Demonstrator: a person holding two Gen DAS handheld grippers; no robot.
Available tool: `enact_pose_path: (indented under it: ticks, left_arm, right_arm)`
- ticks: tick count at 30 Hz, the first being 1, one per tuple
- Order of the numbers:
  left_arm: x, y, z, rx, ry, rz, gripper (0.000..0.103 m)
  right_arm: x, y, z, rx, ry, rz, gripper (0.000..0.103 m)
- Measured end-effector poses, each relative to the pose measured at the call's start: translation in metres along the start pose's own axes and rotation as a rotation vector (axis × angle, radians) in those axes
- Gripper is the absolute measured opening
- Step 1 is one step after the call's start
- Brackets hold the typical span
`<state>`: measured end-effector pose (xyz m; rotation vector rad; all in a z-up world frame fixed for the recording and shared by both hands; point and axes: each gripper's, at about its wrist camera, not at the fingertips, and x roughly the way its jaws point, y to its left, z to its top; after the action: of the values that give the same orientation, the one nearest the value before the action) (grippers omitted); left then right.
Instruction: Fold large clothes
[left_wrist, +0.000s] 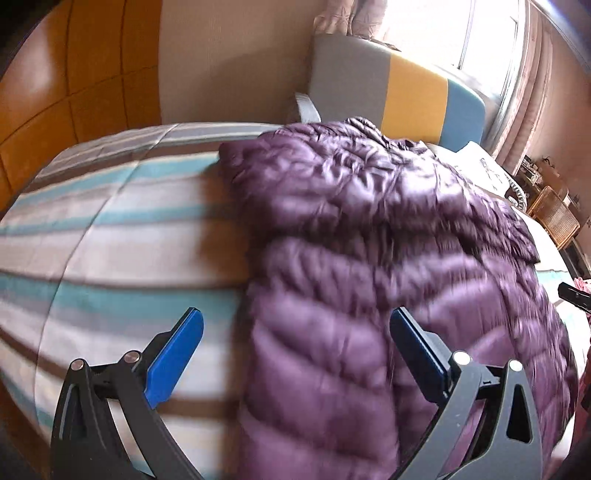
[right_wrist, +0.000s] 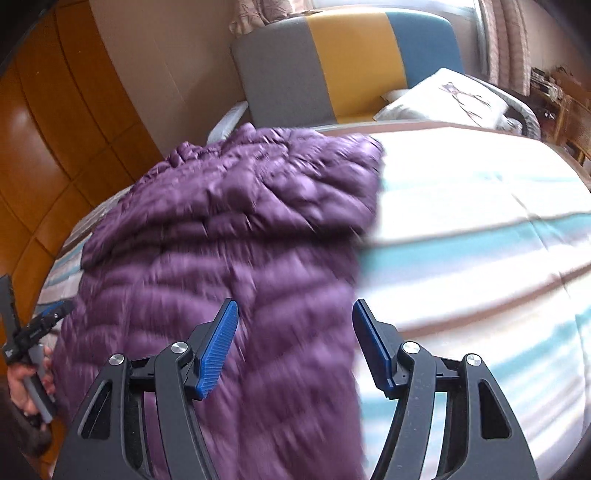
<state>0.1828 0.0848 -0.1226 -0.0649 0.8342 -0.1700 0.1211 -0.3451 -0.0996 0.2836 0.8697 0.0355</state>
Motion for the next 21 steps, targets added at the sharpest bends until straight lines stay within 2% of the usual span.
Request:
enact_pose_path:
  ticks: [6, 7, 14, 19, 21]
  left_arm:
    - [-0.020, 0.020, -0.044, -0.016, 0.023, -0.009, 0.098]
    - [-0.019, 0.018, -0.047, -0.016, 0.031, -0.014, 0.093]
    - [-0.043, 0.015, -0.072, 0.046, 0.024, -0.044, 0.079]
    - [-0.059, 0.015, -0.086, 0.054, 0.032, -0.082, 0.063]
    - [-0.064, 0.017, -0.091, 0.051, 0.044, -0.107, 0.062]
  right_arm:
    - [-0.027, -0.021, -0.044, 0.017, 0.032, 0.004, 0.064]
    - [-0.030, -0.023, -0.051, 0.017, 0.036, 0.007, 0.064]
    - [-0.037, -0.021, -0.089, 0.007, 0.072, 0.028, 0.064]
    - [-0.046, -0.017, -0.102, -0.015, 0.071, 0.035, 0.064]
    - [-0.050, -0.018, -0.107, -0.005, 0.077, 0.048, 0.062]
